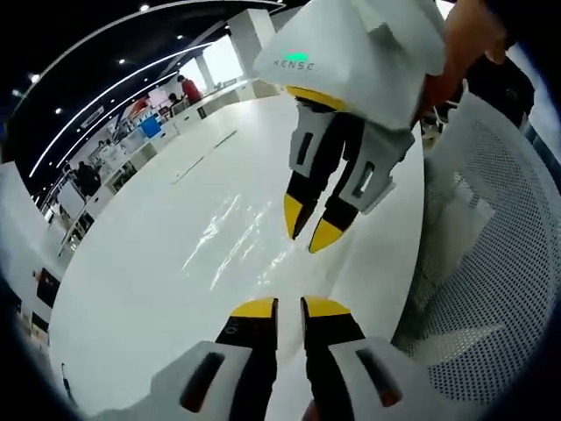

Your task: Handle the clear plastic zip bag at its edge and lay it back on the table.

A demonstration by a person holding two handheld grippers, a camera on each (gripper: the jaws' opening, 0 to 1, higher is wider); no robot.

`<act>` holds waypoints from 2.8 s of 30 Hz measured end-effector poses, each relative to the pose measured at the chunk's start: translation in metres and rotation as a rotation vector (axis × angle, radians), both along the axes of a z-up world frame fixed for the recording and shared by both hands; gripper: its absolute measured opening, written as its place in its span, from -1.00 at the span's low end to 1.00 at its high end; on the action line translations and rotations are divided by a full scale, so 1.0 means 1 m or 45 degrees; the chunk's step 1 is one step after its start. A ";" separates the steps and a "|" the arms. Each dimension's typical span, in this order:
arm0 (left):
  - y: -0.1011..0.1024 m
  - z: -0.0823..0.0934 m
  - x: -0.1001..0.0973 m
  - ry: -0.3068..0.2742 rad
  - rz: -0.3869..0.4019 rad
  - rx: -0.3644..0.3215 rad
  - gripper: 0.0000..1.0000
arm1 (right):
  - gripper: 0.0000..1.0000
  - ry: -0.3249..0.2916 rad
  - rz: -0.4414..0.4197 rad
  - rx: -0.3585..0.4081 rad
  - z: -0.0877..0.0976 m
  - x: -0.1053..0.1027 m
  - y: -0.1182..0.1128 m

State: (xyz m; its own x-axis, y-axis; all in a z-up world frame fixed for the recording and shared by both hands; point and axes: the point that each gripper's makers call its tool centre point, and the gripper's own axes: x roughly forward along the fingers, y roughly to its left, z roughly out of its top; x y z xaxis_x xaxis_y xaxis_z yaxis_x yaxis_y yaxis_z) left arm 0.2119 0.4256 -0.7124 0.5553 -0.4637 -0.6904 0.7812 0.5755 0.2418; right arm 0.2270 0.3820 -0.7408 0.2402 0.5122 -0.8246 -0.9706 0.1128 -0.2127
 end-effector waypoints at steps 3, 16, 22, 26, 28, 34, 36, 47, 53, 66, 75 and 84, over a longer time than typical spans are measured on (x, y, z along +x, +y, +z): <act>0.002 0.001 0.002 0.003 0.011 -0.008 -0.79 | -0.78 0.001 -0.025 0.005 0.000 0.003 -0.002; 0.013 0.008 0.008 0.014 0.105 -0.084 -0.69 | -0.63 0.126 -0.191 0.171 0.013 0.009 -0.018; 0.021 0.012 0.007 0.042 0.182 -0.187 -0.60 | -0.47 0.122 -0.262 0.231 0.023 0.011 -0.029; 0.031 0.013 0.003 0.055 0.229 -0.229 -0.56 | -0.41 0.125 -0.286 0.261 0.028 0.008 -0.037; 0.034 0.015 0.001 0.060 0.247 -0.254 -0.53 | -0.35 0.118 -0.290 0.263 0.028 0.006 -0.042; 0.040 0.023 -0.008 0.078 0.287 -0.329 -0.40 | -0.21 0.138 -0.349 0.316 0.029 0.002 -0.055; 0.040 0.026 -0.010 0.078 0.296 -0.352 -0.37 | -0.15 0.141 -0.377 0.334 0.028 0.002 -0.061; 0.058 0.021 -0.018 0.098 0.384 -0.441 -0.13 | 0.18 0.158 -0.512 0.465 0.039 -0.005 -0.086; 0.058 0.022 -0.026 0.111 0.401 -0.481 -0.04 | 0.35 0.212 -0.639 0.607 0.047 -0.010 -0.100; 0.060 0.019 -0.036 0.145 0.451 -0.528 0.26 | 0.64 0.246 -0.777 0.648 0.048 -0.027 -0.126; 0.058 0.015 -0.047 0.206 0.474 -0.551 0.35 | 0.73 0.232 -0.811 0.670 0.053 -0.035 -0.135; 0.055 0.015 -0.052 0.228 0.461 -0.530 0.34 | 0.80 0.225 -0.829 0.657 0.050 -0.043 -0.144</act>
State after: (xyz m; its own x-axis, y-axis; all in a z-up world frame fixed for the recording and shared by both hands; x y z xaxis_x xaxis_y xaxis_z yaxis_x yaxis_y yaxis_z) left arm 0.1602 0.4810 -0.6974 0.6207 -0.5186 -0.5880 0.5246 0.8321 -0.1801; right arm 0.1839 0.2376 -0.6908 0.5070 0.6388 -0.5787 -0.6925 0.7016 0.1677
